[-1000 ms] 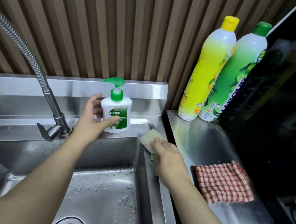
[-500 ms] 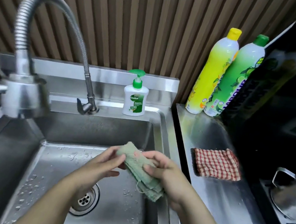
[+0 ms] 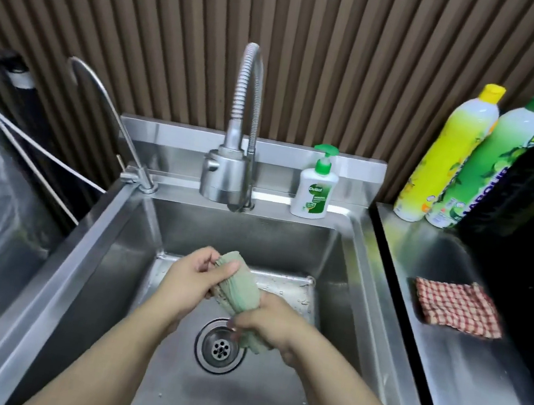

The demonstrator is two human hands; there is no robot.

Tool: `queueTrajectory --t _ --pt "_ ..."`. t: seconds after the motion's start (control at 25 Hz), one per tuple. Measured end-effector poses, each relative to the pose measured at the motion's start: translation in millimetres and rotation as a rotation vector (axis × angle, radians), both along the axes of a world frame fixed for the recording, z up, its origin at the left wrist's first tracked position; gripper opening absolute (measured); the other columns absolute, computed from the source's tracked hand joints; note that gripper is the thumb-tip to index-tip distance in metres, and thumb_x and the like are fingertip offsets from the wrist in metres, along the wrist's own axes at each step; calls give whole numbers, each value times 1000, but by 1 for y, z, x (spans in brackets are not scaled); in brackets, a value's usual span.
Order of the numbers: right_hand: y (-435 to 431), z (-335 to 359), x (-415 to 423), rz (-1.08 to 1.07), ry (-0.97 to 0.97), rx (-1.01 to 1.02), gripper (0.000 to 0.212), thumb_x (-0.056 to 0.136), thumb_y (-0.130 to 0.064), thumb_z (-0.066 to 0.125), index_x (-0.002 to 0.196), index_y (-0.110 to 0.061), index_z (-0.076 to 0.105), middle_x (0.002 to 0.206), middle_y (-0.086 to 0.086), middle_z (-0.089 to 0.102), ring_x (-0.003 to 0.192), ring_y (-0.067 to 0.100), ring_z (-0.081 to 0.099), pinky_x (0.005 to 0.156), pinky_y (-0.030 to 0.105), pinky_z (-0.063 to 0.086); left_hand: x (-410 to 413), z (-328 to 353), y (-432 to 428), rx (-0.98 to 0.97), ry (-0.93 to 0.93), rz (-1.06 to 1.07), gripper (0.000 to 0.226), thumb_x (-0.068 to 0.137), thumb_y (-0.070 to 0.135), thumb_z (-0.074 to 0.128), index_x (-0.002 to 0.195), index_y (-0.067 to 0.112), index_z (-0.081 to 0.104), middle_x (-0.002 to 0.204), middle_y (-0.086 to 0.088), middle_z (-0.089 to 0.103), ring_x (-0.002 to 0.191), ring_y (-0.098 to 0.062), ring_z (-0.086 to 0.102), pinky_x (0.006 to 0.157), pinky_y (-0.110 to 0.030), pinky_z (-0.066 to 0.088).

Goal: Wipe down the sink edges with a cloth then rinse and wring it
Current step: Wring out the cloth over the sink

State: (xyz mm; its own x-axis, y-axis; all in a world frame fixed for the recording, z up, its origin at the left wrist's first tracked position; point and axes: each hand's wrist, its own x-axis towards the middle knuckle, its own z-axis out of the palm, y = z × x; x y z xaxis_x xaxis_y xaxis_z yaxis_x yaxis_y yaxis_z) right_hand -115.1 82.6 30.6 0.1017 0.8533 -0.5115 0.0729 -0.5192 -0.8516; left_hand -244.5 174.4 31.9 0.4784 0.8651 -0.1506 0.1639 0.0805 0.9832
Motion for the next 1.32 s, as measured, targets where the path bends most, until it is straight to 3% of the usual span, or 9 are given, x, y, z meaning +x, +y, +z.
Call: queueTrajectory --t 0.08,0.16,0.24,0.48,0.6,0.76,1.08,1.2,1.32 --pt "8 7 -2 6 201 -43 16 77 4 55 81 -11 57 65 11 62 45 14 62 46 18 48 -28 -4 8 257 38 -35 17 91 20 53 104 32 54 96 10 62 92 -11 56 76 -16 45" --pt "17 14 -4 71 260 -68 4 77 -6 56 74 -8 58 59 5 63 44 13 62 44 16 46 -53 -10 18 891 287 -163 50 84 17 43 130 35 38 136 10 44 129 -8 37 106 -22 28" --pt "23 20 -7 231 263 -93 10 79 -12 54 71 -8 57 55 0 63 42 10 59 41 14 43 -60 -19 23 1457 503 -311 68 75 17 47 140 24 27 148 3 28 139 -25 22 113 -41 17" --pt "21 14 -17 453 396 -208 13 85 -13 54 72 -12 53 50 -2 55 34 6 42 35 12 30 -34 -4 42 1822 362 -522 14 79 3 52 89 13 51 101 -7 70 113 -31 59 96 -41 42" --pt "19 10 -27 325 18 -178 21 81 -14 69 69 -19 53 54 -4 55 43 6 48 40 15 34 -29 -4 46 1596 629 -698 40 58 15 74 86 16 45 67 0 64 63 -23 64 54 -29 47" --pt "32 12 -24 380 -1011 75 9 80 -14 57 86 -15 51 87 11 63 76 29 59 55 27 38 -16 -3 26 1074 957 -485 17 83 27 53 94 14 48 94 -8 65 88 -34 61 61 -33 39" --pt "46 -8 -7 561 -1351 323 26 84 -16 51 109 -10 50 101 13 65 90 36 62 63 34 39 -5 -10 28 34 736 -610 20 71 5 57 64 17 44 52 -2 47 36 -14 33 38 -18 23" --pt "40 -11 -8 493 -1444 352 32 83 -16 56 113 -8 47 111 13 57 102 34 54 76 39 37 -5 -20 27 171 765 -551 12 73 13 62 73 17 50 64 0 52 52 -16 44 46 -24 32" --pt "41 -9 -12 395 -1370 208 26 80 -14 58 106 -10 53 106 12 58 99 31 55 76 35 39 -9 -25 18 697 884 -336 23 75 30 63 93 20 54 90 1 63 85 -22 57 69 -31 43"
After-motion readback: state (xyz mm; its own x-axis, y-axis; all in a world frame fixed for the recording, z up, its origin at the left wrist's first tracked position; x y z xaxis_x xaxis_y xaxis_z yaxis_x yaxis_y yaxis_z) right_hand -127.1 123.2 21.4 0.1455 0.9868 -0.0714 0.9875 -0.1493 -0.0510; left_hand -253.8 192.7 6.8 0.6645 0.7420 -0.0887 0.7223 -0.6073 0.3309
